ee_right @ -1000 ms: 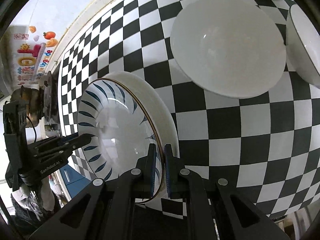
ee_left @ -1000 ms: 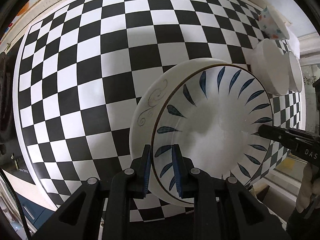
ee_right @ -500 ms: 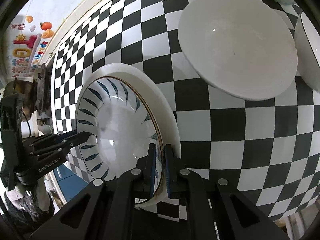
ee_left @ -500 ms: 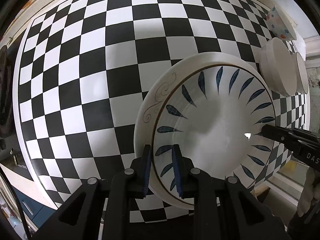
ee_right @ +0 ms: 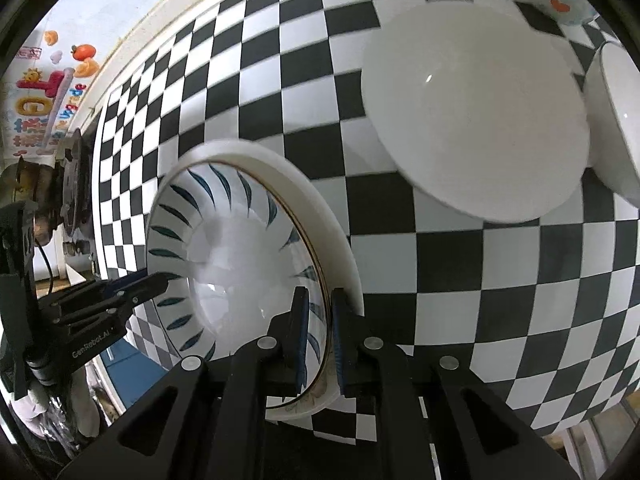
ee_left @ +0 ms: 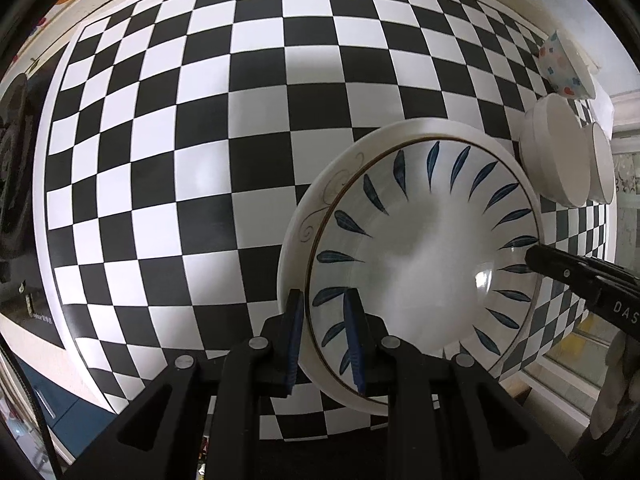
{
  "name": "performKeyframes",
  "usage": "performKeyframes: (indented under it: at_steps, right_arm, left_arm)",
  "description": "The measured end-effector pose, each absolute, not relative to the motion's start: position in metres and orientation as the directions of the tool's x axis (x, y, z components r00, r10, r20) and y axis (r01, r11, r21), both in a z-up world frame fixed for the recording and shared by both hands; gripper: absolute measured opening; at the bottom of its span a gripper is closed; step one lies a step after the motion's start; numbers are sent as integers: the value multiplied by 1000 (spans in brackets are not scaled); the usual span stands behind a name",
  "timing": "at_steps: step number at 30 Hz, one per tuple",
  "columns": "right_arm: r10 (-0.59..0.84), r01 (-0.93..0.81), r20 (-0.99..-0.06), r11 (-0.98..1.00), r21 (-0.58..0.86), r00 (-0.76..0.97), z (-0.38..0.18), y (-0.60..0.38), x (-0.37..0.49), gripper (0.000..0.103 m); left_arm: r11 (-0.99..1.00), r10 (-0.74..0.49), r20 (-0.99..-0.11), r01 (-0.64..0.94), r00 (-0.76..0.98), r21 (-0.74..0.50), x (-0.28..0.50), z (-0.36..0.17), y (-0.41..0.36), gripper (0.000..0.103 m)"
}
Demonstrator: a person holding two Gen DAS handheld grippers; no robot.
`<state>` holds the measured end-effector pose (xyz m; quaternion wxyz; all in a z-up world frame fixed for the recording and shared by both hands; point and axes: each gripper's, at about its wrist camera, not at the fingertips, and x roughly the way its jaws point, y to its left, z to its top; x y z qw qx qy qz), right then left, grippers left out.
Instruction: Organize plates and bowls
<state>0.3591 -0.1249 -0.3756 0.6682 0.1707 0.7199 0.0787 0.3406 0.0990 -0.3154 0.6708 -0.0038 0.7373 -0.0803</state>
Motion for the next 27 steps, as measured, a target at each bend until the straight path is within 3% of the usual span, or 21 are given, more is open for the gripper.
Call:
performKeyframes:
  at_steps: [9, 17, 27]
  right_arm:
    - [316, 118, -948, 941, 318, 32, -325, -125, 352, 16]
    - [298, 65, -946, 949, 308, 124, -247, -110, 317, 16]
    - [279, 10, -934, 957, 289, 223, -164, -91, 280, 20]
  left_arm:
    - [984, -128, -992, 126, -11, -128, 323, -253, 93, 18]
    - [976, -157, -983, 166, 98, -139, 299, -176, 94, 19]
    - [973, -156, -971, 198, 183, -119, 270, -121, 95, 19]
